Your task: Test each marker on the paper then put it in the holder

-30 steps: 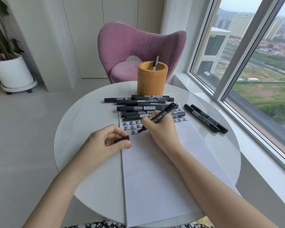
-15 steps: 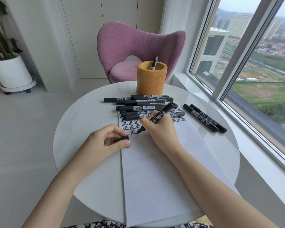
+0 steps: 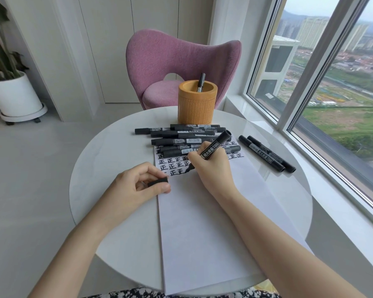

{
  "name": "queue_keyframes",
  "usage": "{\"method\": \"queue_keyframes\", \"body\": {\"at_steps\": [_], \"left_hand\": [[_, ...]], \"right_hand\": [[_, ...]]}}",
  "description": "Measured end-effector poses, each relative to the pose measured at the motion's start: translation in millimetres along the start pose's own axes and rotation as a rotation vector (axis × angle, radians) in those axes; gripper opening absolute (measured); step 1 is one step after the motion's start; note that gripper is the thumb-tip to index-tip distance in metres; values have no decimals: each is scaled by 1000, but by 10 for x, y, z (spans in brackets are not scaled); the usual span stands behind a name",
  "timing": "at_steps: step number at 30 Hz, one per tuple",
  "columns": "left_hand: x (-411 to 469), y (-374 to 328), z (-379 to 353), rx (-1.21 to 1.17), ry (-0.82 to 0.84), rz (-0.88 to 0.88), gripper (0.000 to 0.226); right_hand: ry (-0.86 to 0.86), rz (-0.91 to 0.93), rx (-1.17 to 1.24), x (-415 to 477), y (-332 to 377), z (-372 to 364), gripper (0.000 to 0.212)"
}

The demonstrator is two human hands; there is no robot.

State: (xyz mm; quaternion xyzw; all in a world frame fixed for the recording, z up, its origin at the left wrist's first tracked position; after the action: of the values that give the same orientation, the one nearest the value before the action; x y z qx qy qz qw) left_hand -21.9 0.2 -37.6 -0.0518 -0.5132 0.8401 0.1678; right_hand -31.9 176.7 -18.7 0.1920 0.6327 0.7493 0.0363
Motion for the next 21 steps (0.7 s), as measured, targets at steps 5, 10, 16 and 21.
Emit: {"method": "queue_keyframes", "body": {"at_steps": [5,10,16,21], "left_hand": [[10,-10,10,17,-8,-5,16],[61,-140,125,9,-84,-55,19],[181,-265,95,-34,-112,-41,30],[196,-346,-8,-83,-114,-40,34]], "right_hand": [[13,-102,205,42,-47,57,34],[104,-220,415,15,-27,98,30],[47,-260,494,-92,46,163,33],[9,-199,566,-117,165,196,41]]}}
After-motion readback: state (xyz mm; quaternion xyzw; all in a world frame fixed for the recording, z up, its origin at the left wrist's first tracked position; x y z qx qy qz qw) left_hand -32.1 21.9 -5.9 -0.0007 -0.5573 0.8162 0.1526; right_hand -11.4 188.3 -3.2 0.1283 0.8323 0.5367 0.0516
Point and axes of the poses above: each hand's wrist, its own x-axis towards the middle knuckle, its own z-axis out of the back of the hand, y = z × x, the point moved 8 cm from there along x, towards the middle knuckle, and after that the axes turned 10 degrees about x, right-handed, at the moved point
